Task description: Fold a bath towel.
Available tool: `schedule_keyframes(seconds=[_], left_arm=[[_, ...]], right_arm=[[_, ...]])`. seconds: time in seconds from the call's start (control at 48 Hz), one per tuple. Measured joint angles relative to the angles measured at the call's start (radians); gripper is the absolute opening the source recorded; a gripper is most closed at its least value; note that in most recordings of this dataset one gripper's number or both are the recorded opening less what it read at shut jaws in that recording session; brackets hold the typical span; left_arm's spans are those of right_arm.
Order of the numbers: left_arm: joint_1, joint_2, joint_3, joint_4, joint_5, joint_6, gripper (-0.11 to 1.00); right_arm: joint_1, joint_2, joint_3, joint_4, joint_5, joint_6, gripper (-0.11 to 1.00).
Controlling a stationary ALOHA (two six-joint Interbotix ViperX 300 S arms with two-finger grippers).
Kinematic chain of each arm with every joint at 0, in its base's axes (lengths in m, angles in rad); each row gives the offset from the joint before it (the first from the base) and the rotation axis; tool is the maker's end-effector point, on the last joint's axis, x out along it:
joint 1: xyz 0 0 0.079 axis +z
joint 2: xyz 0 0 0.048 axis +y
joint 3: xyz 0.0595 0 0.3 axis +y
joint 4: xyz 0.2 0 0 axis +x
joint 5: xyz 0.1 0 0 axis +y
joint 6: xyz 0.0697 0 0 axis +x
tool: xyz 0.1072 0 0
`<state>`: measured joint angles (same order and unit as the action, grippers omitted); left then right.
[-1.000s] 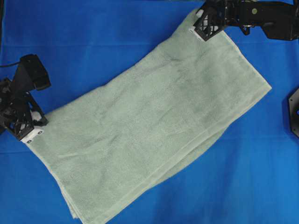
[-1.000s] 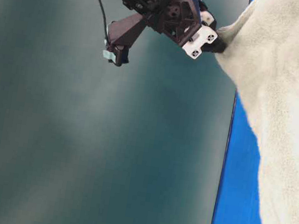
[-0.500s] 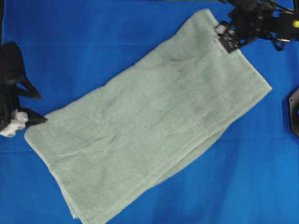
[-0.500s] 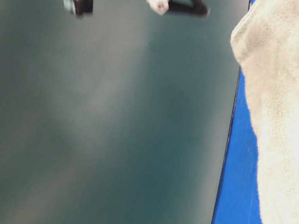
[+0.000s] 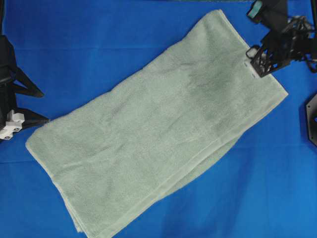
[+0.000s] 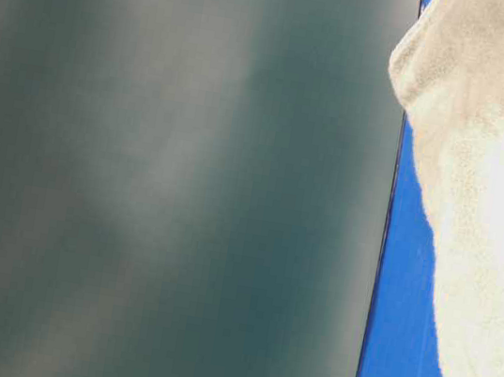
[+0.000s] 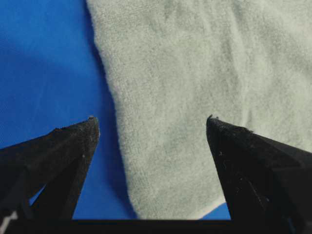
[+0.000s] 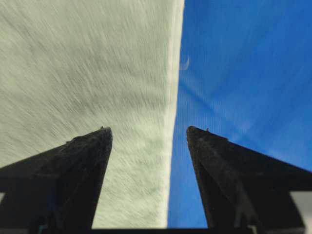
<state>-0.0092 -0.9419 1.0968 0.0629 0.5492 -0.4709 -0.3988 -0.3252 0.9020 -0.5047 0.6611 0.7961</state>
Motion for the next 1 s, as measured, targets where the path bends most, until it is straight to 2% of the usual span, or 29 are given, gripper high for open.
schedule_keyframes(seconds=[0.312,0.437,0.5,0.687,0.812,1.0], left_arm=[[0.0,0.0,0.002,0.0,0.002,0.002,0.85],[0.0,0.0,0.0,0.0,0.0,0.0,0.85],[0.0,0.0,0.002,0.002,0.0,0.002,0.85],[0.0,0.0,0.002,0.0,0.0,0.002,0.85],[0.0,0.0,0.0,0.0,0.0,0.002,0.85],[0.002,0.0,0.0,0.0,0.0,0.002,0.85]], right_arm=[[-0.072,0.163,0.081,0.005,-0.132,0.015,0.64],[-0.071,0.189,0.094,0.02,-0.204,0.014,0.62],[-0.071,0.198,0.095,0.029,-0.222,0.015,0.57],[-0.069,0.198,0.106,0.072,-0.245,0.017,0.15],[-0.067,0.193,0.114,0.12,-0.249,0.014,0.14],[-0.071,0.137,0.137,0.15,-0.216,0.014,0.14]])
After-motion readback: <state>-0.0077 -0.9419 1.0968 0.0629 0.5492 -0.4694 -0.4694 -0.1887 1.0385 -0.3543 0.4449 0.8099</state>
